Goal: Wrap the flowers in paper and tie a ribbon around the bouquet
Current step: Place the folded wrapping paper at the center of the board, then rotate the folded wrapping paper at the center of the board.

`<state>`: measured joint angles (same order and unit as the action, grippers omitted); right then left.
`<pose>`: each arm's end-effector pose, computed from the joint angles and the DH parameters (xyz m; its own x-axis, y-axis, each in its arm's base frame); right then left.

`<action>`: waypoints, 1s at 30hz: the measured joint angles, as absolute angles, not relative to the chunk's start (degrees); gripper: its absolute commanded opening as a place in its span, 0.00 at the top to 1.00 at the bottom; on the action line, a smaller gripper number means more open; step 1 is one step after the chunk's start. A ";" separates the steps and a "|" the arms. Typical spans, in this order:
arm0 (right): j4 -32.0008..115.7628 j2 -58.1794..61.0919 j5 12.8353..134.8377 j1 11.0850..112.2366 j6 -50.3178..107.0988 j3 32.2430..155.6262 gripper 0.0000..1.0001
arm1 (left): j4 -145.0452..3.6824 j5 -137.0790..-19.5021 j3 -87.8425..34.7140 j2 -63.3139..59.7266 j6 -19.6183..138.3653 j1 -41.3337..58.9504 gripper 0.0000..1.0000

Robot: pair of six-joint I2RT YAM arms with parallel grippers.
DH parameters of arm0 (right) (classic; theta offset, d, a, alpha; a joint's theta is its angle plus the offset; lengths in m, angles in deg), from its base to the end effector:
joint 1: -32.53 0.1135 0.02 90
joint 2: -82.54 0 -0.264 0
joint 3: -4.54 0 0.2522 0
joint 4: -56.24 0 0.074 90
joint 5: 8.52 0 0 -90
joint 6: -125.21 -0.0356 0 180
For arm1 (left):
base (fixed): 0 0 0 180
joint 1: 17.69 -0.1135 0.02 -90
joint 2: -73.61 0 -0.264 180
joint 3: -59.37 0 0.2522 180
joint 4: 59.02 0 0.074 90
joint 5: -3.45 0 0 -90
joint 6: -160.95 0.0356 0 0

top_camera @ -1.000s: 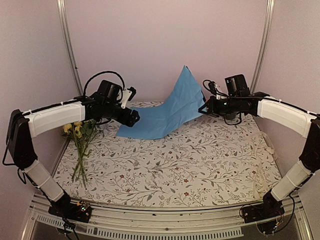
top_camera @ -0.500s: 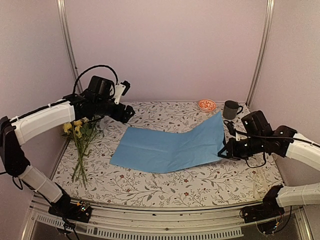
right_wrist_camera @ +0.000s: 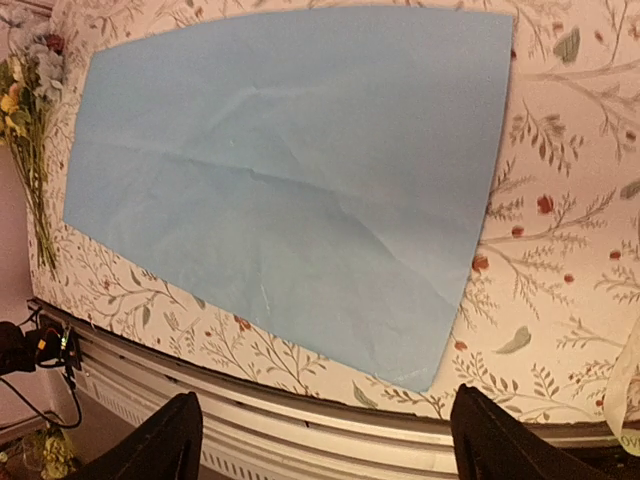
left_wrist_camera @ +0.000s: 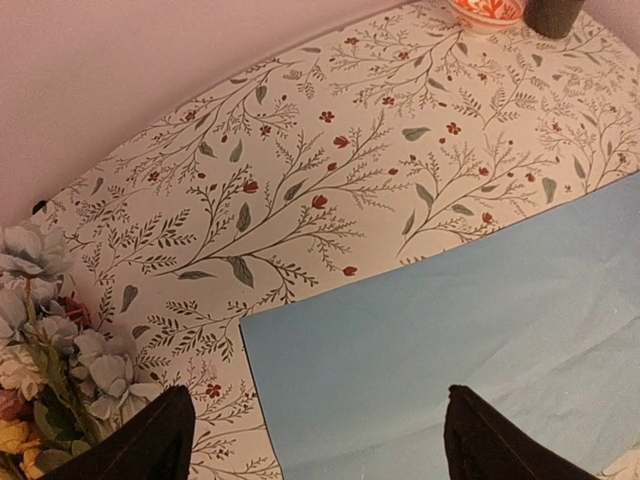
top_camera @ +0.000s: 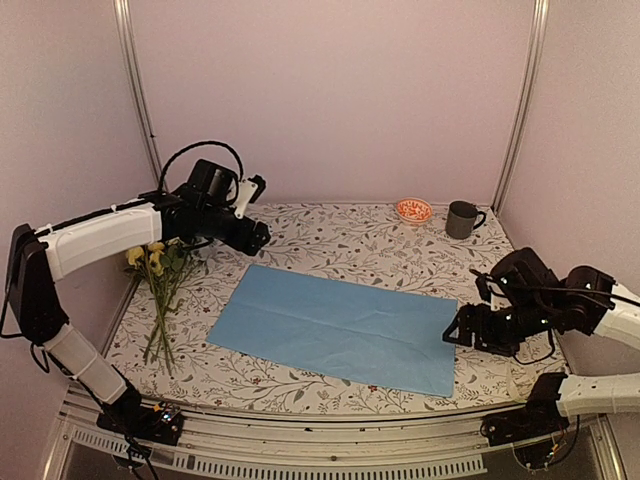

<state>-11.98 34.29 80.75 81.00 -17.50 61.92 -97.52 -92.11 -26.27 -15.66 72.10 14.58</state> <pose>0.0988 0.1122 0.2564 -0.9436 0.1344 -0.3025 -0.0036 0.9097 0.4153 0.2973 -0.1837 0.2881 -0.5576 0.3757 -0.7402 0.4819 0.8726 0.0799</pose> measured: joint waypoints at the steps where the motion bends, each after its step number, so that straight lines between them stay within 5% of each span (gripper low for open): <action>1: -12.11 32.08 82.12 81.00 -16.41 65.11 0.03 | -97.95 -92.20 -26.51 -15.86 72.25 14.95 0.14; 8: -5.47 6.38 85.25 74.88 1.16 78.88 0.01 | -105.17 -94.61 -28.79 -20.25 70.92 23.19 0.22; 14: -1.03 -19.63 77.16 67.89 17.53 92.91 0.01 | -109.54 -89.75 -12.09 -14.70 61.46 29.77 0.36; 19: -0.51 -35.87 70.17 66.99 27.78 108.38 0.02 | -111.55 -86.43 -4.31 -8.97 51.14 32.85 0.37; 30: -4.46 -47.17 55.74 66.53 40.53 118.63 0.42 | -100.90 -83.15 6.14 -9.96 40.36 30.84 0.40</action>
<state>-4.46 -47.17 55.74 66.53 40.53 118.63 -100.90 -83.15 6.14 -9.96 40.36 30.84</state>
